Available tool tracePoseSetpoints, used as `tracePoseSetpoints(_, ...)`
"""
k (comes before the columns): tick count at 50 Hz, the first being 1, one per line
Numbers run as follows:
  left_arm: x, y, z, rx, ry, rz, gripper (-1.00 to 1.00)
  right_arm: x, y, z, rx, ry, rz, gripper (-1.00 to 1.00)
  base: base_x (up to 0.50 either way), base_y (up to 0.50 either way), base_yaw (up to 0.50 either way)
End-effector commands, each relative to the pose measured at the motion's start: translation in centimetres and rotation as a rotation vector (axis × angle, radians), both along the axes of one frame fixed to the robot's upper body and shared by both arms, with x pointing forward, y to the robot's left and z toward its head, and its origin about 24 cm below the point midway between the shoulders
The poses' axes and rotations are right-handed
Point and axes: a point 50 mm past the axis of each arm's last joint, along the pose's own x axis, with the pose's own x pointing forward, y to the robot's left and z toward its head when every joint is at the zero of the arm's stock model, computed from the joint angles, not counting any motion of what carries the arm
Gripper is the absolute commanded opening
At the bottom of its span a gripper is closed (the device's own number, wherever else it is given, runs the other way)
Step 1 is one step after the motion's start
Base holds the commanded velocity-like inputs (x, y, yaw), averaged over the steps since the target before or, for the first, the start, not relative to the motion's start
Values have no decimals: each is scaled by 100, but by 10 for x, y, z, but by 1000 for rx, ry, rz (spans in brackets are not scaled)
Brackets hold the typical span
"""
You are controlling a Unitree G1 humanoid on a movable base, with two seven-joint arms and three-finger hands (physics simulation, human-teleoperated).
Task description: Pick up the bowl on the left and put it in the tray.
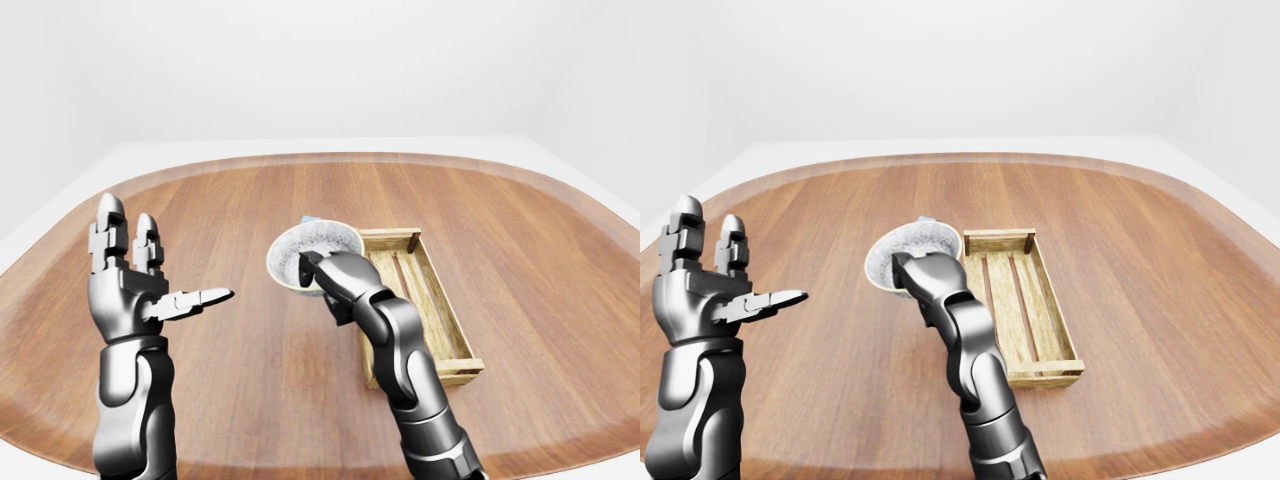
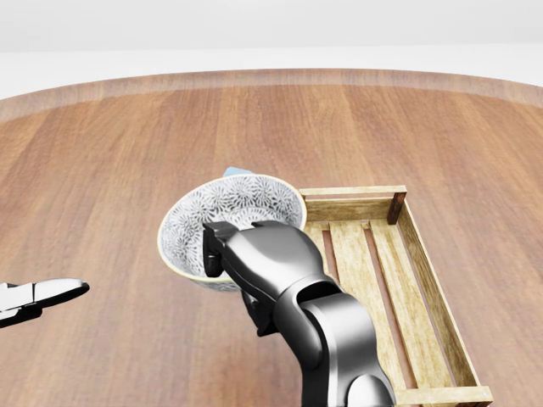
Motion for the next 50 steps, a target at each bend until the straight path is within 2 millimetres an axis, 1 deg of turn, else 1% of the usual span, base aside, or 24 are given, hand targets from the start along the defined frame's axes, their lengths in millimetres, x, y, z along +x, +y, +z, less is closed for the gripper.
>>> tracePoseSetpoints(1, -1, 0, 1, 1, -5, 2, 100, 0, -27, 21, -24, -112, -98, -100, 0, 0, 0)
tracePoseSetpoints(6, 1, 0, -1, 1, 6, 0, 100, -3, -42, 29, -24, -161, -145, -100, 0, 0, 0)
tracePoseSetpoints(12, -1, -1, 0, 3, 2, -2, 100, -5, -54, 40, -14, -214, -178, -100, 0, 0, 0)
tracePoseSetpoints(29, -1, 0, 1, 3, -2, 3, 100, -7, -86, 41, -13, -224, -243, -100, 0, 0, 0)
tracePoseSetpoints(39, -1, 0, 1, 4, -4, 3, 100, -7, -94, 40, -10, -219, -257, -100, 0, 0, 0)
tracePoseSetpoints(50, 0, 0, -1, 3, 4, 1, 100, 0, -107, 33, 12, -168, -259, -100, 0, 0, 0)
